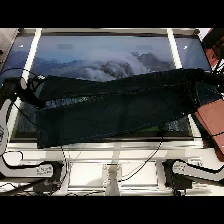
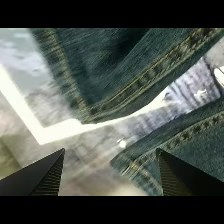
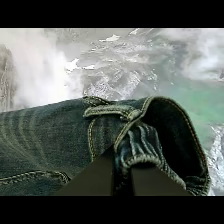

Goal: Fold the clothes and pants, and hang the long-sleeved shirts on hangers.

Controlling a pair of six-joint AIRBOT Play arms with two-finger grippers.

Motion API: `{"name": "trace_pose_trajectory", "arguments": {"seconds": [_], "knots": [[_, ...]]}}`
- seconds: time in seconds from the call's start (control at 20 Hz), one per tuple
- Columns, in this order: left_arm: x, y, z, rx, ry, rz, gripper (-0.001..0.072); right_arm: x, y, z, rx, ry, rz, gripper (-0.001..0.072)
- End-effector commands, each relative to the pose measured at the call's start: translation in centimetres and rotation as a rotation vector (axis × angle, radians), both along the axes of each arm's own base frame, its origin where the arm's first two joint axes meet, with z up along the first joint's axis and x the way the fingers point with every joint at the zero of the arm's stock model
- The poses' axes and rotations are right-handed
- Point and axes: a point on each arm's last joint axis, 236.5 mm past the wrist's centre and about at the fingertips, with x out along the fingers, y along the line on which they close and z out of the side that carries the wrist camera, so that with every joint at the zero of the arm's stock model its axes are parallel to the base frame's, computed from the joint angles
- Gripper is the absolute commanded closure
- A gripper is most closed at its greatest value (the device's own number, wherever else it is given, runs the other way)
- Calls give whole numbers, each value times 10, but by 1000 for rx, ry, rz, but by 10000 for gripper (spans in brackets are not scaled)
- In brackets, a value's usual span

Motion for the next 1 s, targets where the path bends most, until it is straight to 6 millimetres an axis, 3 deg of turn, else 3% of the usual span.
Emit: {"name": "trace_pose_trajectory", "arguments": {"seconds": [0.0,0.1,0.2,0.3,0.35,0.45,0.55,0.65,0.7,0.8,0.95], "knots": [[14,9,45,-11,-185,68,73,-3,1,-3,-8,17,11,674],[33,25,79,-86,-405,236,73,-14,1,-20,13,88,-4,674],[41,42,90,-215,-540,466,73,-25,2,-52,65,168,-50,674],[43,39,78,-371,-549,616,78,-38,7,-94,119,266,-66,674],[47,35,71,-436,-545,662,144,-43,8,-114,153,316,-92,674],[55,28,52,-496,-480,690,160,-44,5,-135,181,357,-129,674],[63,14,33,-542,-345,682,160,-38,0,-136,174,335,-149,674],[86,4,24,-647,-278,721,139,-35,-3,-132,167,323,-150,674],[103,6,22,-688,-297,732,96,-34,-3,-130,165,319,-150,674],[133,14,19,-723,-350,747,91,-34,-3,-130,165,320,-149,674],[159,23,2,-744,-358,766,92,-34,-3,-130,165,319,-150,673]]}}
